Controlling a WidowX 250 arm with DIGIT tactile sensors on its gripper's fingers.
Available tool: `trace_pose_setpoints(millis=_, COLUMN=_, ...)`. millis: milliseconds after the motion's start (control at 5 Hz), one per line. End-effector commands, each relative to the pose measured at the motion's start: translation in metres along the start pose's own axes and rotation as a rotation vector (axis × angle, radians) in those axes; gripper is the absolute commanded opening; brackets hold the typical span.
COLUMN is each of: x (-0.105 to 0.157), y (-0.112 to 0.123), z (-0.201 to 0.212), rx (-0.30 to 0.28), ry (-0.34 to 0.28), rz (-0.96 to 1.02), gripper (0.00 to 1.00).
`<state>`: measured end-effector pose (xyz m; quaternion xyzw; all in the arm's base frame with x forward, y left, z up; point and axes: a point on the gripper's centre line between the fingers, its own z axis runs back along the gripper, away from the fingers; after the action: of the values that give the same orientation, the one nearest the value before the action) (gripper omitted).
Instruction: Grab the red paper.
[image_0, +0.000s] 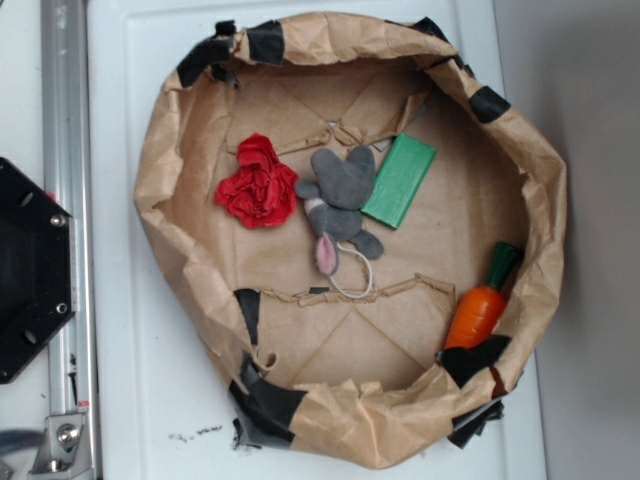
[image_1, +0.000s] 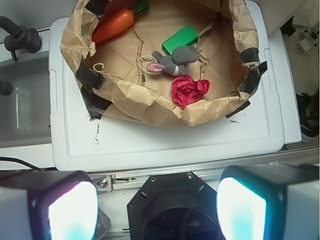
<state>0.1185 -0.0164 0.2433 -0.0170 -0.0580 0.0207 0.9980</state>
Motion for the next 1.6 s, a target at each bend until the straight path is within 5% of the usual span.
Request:
trace_pose_setpoints(millis=0, x=0.000, y=0.000, z=0.000, rx=0.000, ry=0.000, rz=0.000, gripper=1.00)
trace_pose_setpoints(millis=400, x=0.097, y=0.026, z=-0.052, rx=0.108, ry=-0.148, rz=-0.043, gripper=1.00)
trace_pose_setpoints(millis=1200, x=0.097, y=0.026, z=-0.052, rx=0.108, ry=-0.148, rz=-0.043, gripper=1.00)
trace_pose_setpoints(millis=1400, x=0.110, y=0.030, z=-0.094, rx=0.122, ry=-0.177, rz=-0.071, gripper=1.00)
